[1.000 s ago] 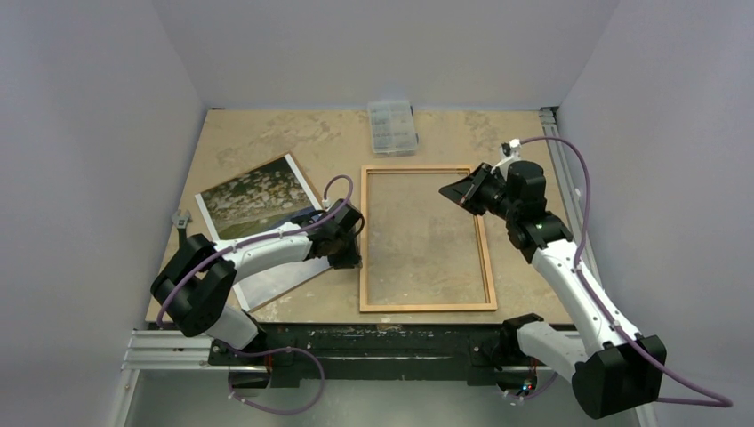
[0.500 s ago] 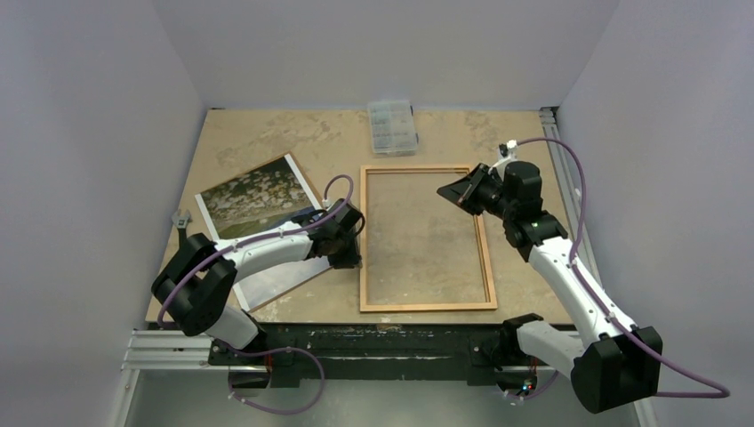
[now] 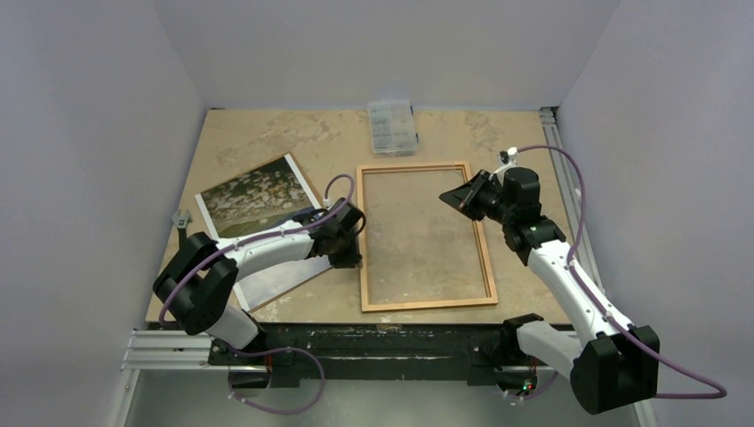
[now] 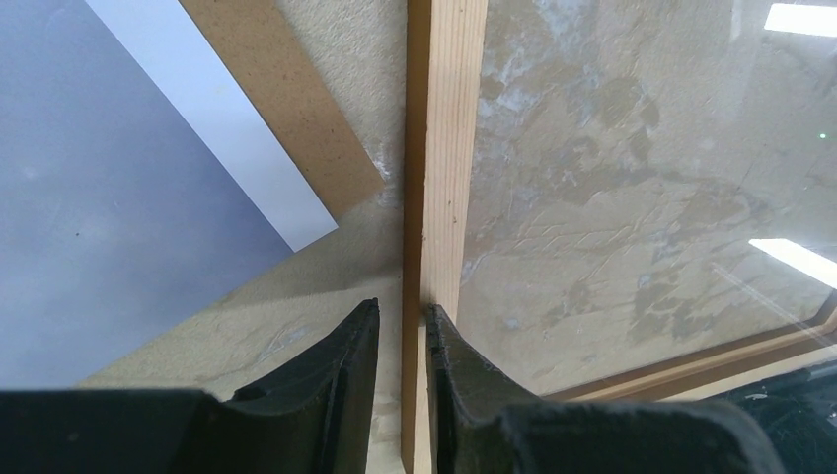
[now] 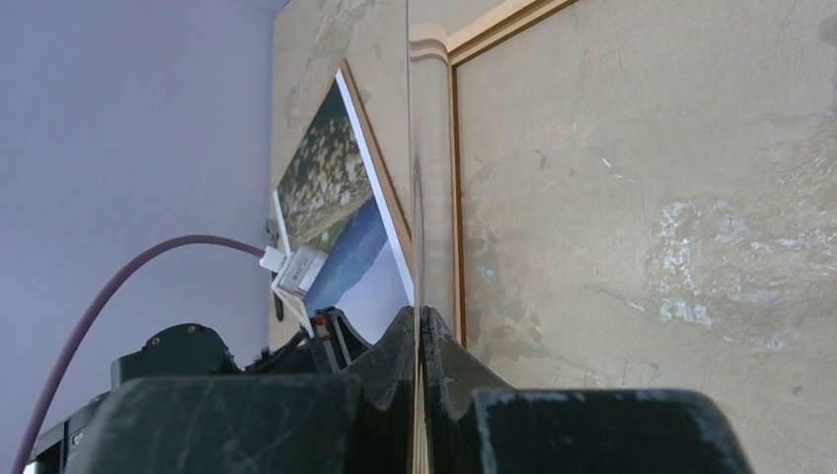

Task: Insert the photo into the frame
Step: Place the photo frame item in the photo frame.

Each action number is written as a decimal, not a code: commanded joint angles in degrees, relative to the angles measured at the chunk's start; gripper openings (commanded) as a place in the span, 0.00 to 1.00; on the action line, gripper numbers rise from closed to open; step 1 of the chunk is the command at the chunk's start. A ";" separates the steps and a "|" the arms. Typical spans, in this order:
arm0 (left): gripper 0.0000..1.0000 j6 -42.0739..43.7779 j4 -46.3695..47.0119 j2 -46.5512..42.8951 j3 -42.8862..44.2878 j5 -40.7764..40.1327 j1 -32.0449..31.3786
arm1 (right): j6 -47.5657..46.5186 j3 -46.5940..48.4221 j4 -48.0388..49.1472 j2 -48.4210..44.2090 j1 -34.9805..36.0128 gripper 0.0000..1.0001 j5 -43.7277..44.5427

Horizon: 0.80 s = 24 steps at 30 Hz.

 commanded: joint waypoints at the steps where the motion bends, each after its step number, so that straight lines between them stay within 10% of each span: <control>1: 0.22 1.17 -0.56 1.14 1.51 -0.91 -0.22 | -0.16 -1.46 1.64 -1.24 0.20 0.00 -0.31; 24: 0.20 1.88 -0.64 3.26 2.61 -0.26 -0.54 | -13.26 -2.84 -1.21 2.88 0.26 0.11 2.84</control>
